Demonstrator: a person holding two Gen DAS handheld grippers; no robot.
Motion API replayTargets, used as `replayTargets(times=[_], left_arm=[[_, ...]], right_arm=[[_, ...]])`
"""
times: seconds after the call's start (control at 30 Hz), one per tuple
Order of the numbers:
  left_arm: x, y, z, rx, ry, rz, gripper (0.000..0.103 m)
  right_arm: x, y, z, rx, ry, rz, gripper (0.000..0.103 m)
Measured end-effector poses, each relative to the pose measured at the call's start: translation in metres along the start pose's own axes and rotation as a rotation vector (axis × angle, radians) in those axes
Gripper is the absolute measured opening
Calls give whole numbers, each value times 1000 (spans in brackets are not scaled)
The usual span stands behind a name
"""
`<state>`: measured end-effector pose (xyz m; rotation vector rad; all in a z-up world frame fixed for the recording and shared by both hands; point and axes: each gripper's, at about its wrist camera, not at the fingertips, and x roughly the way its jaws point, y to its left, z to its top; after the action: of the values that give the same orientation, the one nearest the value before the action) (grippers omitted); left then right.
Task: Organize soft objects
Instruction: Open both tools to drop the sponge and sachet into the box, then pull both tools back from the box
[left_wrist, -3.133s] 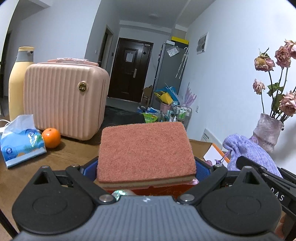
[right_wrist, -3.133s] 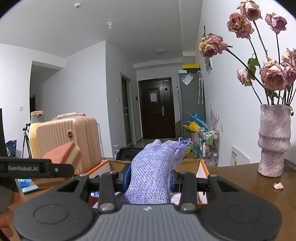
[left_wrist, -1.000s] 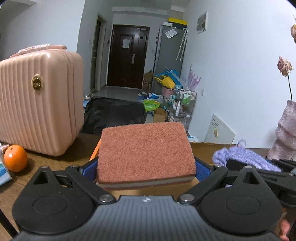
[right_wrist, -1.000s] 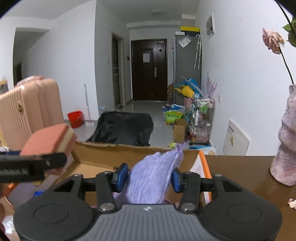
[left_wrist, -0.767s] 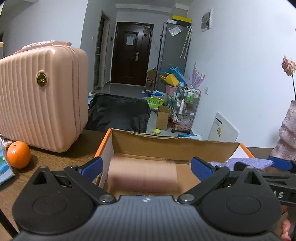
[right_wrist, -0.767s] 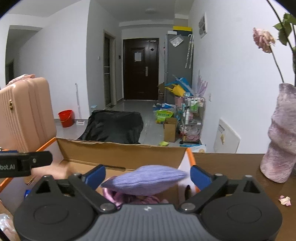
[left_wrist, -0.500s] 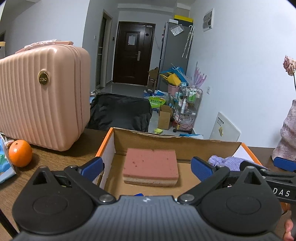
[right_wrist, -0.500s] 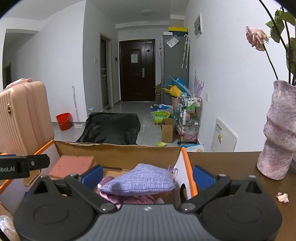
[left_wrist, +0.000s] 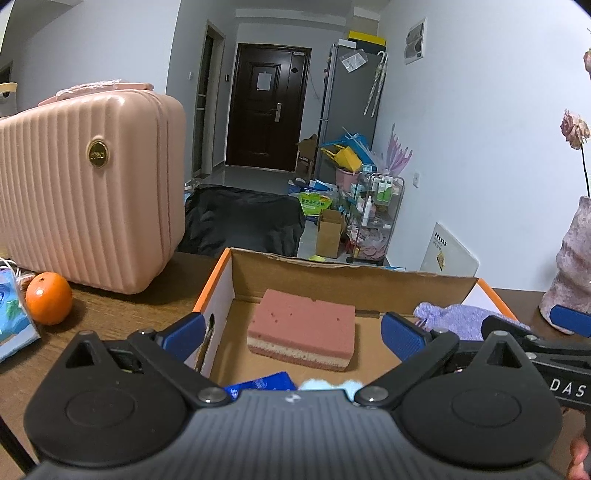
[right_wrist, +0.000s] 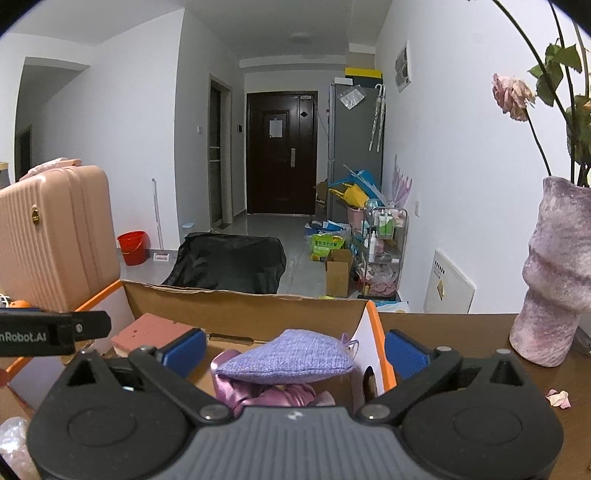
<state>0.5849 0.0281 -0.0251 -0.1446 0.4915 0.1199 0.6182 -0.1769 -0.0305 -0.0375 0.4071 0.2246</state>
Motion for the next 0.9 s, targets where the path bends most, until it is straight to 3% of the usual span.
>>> replayTargets(times=[0.53,0.9], left_arm=[[-41,13,-15,-7,-65,19,103],[-73,20,-34,-9,-54,17,103]], right_arm=[[-44,14,-24,-35,-50,11,103],[-84,21,-43,-47,-63,14,103]])
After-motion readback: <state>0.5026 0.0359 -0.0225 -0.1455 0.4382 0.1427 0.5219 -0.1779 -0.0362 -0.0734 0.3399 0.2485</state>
